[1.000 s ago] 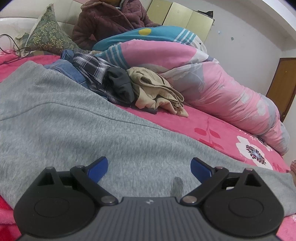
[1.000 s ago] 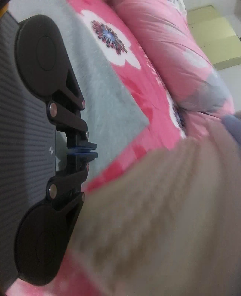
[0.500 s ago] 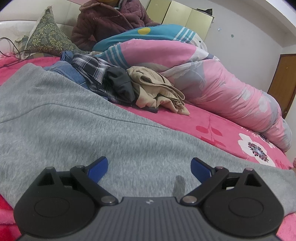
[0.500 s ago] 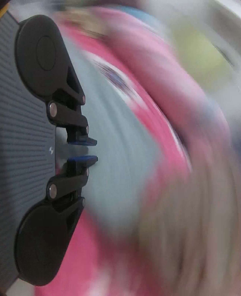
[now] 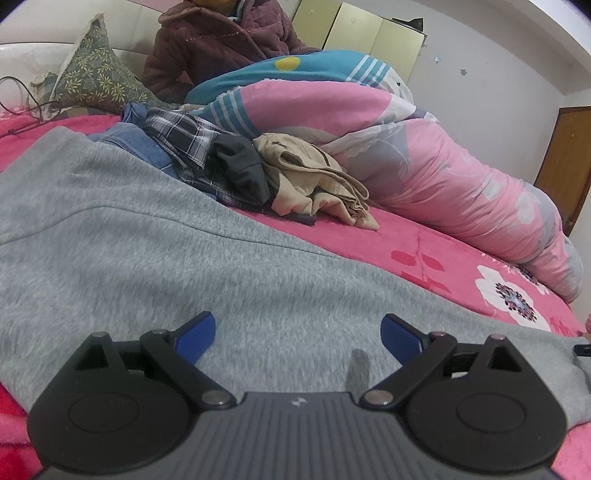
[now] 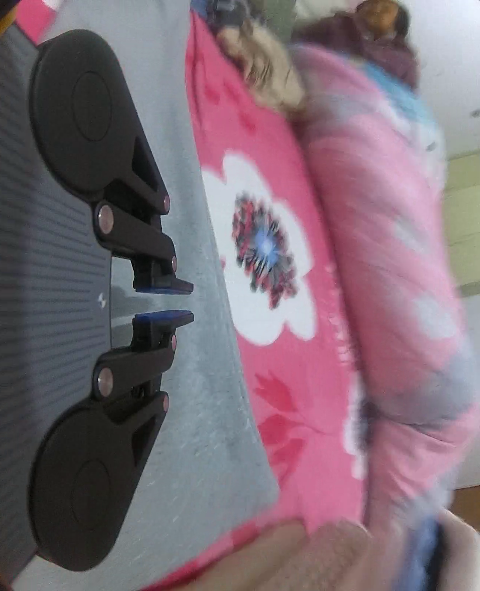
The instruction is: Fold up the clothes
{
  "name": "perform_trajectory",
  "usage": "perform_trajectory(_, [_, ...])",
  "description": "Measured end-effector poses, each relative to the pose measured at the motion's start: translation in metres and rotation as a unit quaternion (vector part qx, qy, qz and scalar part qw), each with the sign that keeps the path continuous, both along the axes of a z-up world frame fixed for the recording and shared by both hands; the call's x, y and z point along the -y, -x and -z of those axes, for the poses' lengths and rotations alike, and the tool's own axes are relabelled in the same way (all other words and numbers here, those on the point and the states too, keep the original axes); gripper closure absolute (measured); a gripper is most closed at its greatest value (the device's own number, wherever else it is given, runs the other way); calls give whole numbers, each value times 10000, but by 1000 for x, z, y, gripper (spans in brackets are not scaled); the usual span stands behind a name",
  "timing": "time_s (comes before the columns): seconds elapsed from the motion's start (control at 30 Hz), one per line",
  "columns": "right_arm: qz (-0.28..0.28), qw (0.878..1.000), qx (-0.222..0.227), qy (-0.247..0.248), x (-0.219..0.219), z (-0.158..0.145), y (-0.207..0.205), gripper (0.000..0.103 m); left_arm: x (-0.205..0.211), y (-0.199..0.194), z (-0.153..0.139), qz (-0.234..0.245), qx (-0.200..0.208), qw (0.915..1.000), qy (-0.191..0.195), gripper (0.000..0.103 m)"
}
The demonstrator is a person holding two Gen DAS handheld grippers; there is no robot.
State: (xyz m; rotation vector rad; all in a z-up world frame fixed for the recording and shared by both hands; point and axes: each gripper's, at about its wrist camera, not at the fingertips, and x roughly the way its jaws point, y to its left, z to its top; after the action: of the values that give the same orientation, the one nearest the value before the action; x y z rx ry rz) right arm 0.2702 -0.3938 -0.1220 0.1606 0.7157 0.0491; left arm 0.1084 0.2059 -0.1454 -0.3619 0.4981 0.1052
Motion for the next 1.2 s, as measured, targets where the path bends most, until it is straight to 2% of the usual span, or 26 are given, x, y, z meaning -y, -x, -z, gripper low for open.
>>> perform_trajectory(0.07, [778,9949,-107,631,25,0,-20,98,-1,0,0,6,1,10000,13,6])
perform_trajectory(0.13, [1583,9788,-174,1290,51,-1,-39,92,-1,0,0,6,8,10000,20,6])
perform_trajectory(0.17, [1595,9769,-11,1422,51,-8,-37,92,-1,0,0,4,15,10000,29,5])
perform_trajectory(0.3, [739,9838,775,1439,7,-34,14,91,-1,1,0,3,21,10000,41,5])
perform_trajectory(0.37, [171,9879,1009,1164,-23,-40,51,88,-2,1,-1,4,16,10000,38,5])
perform_trajectory(0.43, [-293,9911,1087,706,-45,-45,90,80,-2,1,-1,6,11,10000,35,5])
perform_trajectory(0.5, [-579,9920,1081,294,-67,-45,123,79,-2,1,-1,7,7,10000,32,5])
perform_trajectory(0.63, [-892,9901,1072,-145,-101,-38,171,75,-1,1,-2,-16,-28,10000,-22,5])
perform_trajectory(0.73, [-963,9897,1014,-292,-127,-28,178,73,4,7,-10,-262,-51,9994,-200,5])
perform_trajectory(0.8, [-1038,9894,962,-317,-147,-18,166,73,6,23,-20,-423,143,9987,-226,5])
perform_trajectory(0.87, [-1169,9867,1107,-208,-169,-18,166,73,4,46,-29,-362,481,9981,-118,5])
perform_trajectory(0.9, [-1239,9847,1218,-153,-179,-19,168,71,2,57,-33,-402,598,9974,-98,5])
perform_trajectory(1.0, [-1312,9830,1267,-201,-204,-18,165,63,-15,90,-43,-916,685,9933,-164,5])
perform_trajectory(1.1, [-1505,9806,1220,-306,-227,-18,164,63,-50,117,-46,-1730,660,9827,24,6])
perform_trajectory(1.2, [-1682,9781,1193,-276,-250,-17,166,62,-97,131,-42,-2357,580,9684,582,9])
